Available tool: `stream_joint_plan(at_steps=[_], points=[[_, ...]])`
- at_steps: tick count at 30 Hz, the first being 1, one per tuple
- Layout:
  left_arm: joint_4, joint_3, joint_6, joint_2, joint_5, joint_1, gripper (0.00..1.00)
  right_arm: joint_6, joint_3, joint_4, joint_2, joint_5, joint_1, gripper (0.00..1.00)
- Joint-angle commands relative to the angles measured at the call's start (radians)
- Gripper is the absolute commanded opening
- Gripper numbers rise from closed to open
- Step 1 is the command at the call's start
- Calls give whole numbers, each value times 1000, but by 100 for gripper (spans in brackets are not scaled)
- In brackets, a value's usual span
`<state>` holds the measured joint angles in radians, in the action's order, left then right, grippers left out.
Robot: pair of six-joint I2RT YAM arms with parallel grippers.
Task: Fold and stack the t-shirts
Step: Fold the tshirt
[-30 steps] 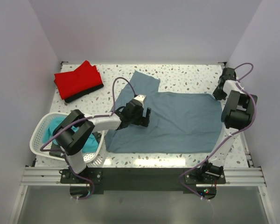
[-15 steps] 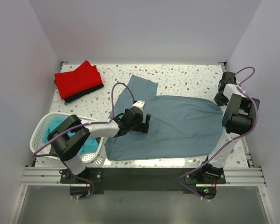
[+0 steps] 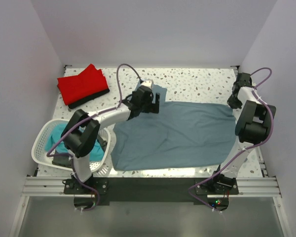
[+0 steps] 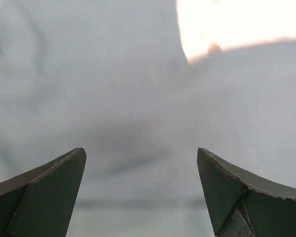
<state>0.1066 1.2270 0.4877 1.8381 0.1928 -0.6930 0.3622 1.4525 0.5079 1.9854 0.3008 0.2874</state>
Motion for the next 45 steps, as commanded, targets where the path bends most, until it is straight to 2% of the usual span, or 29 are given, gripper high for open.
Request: stream_joint_plan(at_steps=[1, 3, 6, 12, 15, 19, 27, 35, 45], points=[[24, 205, -76, 117, 42, 95, 100, 14, 11, 0, -76, -31, 1, 0], [51, 352, -96, 216, 75, 121, 100, 20, 6, 0, -83, -41, 2, 0], [70, 487, -118, 317, 94, 156, 100, 26, -4, -5, -91, -57, 2, 0], [67, 638, -123, 443, 141, 217, 92, 20, 0, -5, -97, -66, 2, 0], [47, 678, -126, 475, 151, 243, 89, 20, 3, -5, -96, -78, 1, 0], [-39, 704, -158, 521, 91, 277, 88, 24, 0, -11, -91, -98, 1, 0], [-36, 855, -212, 638, 40, 303, 81, 27, -15, -22, -88, -120, 1, 0], [-76, 899, -213, 693, -13, 340, 76, 29, -11, -23, -76, -134, 2, 0], [-87, 934, -222, 733, -56, 345, 75, 31, -9, -22, -63, -140, -1, 0]])
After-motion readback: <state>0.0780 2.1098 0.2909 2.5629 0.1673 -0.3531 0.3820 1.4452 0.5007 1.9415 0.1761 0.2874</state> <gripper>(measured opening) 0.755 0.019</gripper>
